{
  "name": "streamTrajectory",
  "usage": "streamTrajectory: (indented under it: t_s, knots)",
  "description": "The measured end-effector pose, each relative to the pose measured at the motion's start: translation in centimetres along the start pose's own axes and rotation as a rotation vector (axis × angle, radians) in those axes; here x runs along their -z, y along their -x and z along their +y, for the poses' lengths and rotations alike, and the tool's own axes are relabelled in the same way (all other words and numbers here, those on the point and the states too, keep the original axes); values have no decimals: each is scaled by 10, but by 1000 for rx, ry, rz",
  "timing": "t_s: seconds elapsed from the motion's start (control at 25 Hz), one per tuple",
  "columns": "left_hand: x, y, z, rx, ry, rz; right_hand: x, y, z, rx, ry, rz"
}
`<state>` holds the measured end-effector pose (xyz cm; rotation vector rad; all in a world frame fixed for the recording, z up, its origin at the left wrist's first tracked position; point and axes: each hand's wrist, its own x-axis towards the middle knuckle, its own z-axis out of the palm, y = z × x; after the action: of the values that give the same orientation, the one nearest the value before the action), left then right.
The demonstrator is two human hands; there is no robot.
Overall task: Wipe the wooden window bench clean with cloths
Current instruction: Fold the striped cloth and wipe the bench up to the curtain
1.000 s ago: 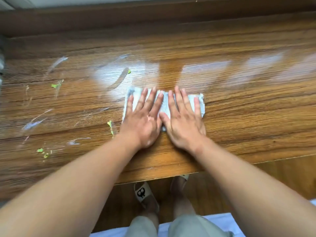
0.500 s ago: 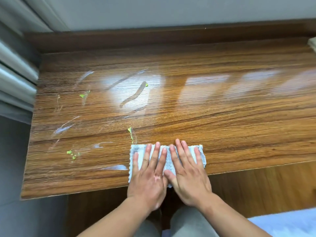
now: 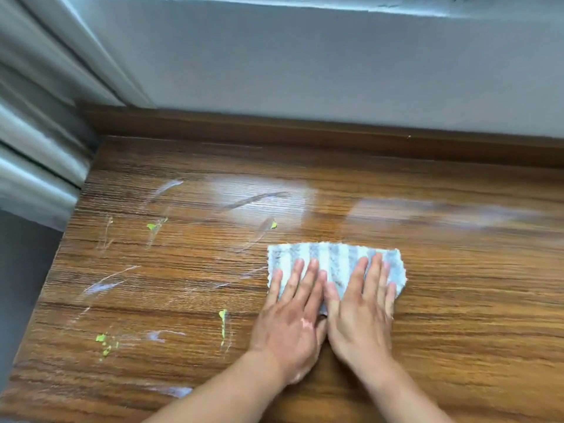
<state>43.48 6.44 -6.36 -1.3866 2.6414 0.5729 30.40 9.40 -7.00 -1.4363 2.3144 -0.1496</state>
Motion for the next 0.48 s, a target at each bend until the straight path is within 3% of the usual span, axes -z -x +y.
streamTrajectory:
  t_s: [0.08, 0.32, 0.48]
  knots:
    - [-2, -2, -10, -56, -68, -56, 3, -40, -6, 56, 71, -30]
    - [22, -64, -6, 425, 116, -14, 26, -181, -79, 630, 338, -176]
    - [43, -79, -10, 558, 187, -63, 25, -214, -111, 844, 412, -251]
